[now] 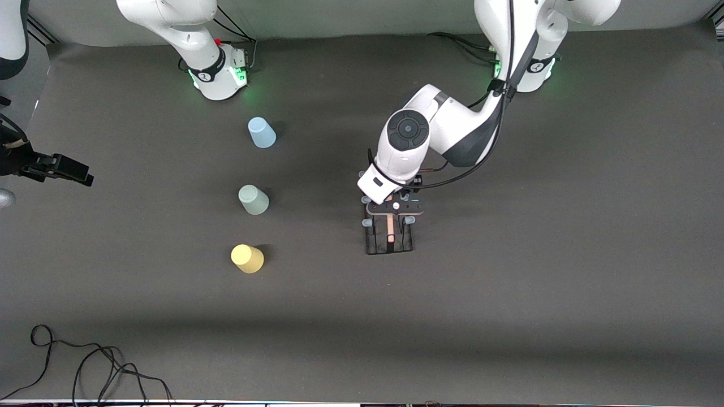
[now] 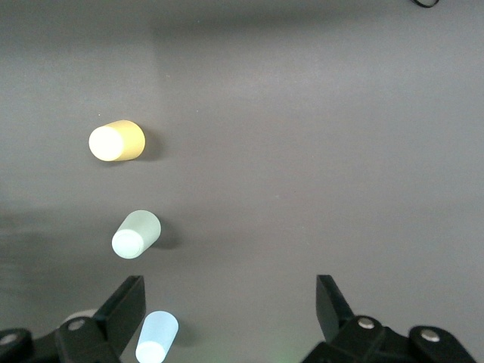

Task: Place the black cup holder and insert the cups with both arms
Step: 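Open the left gripper, release the rack, and raise it away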

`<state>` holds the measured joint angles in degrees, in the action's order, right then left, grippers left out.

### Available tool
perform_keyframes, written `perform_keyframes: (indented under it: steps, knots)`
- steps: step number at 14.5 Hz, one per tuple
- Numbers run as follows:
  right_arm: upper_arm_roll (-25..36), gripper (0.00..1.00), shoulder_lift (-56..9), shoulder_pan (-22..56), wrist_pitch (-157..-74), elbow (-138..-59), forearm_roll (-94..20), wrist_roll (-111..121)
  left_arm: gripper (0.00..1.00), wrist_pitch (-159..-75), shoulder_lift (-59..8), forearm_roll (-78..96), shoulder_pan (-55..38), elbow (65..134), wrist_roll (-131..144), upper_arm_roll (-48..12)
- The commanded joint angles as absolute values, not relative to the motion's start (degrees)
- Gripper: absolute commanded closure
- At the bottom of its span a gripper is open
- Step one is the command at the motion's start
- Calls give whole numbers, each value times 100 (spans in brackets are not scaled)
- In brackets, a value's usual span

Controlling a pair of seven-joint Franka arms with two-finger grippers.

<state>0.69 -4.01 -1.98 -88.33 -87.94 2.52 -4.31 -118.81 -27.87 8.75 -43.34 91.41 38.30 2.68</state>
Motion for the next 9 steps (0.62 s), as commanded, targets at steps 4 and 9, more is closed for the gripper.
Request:
perform_keyframes:
  steps: [4, 9]
  knots:
    - [26, 0, -395, -9, -8938, -8921, -122, -668, 0, -9960, -2532, 853, -3877, 7833, 3884, 325]
    - [26, 0, -378, 377, -9552, -9552, -272, -1439, 0, -9125, -2102, 492, -2851, 7708, 2981, 457]
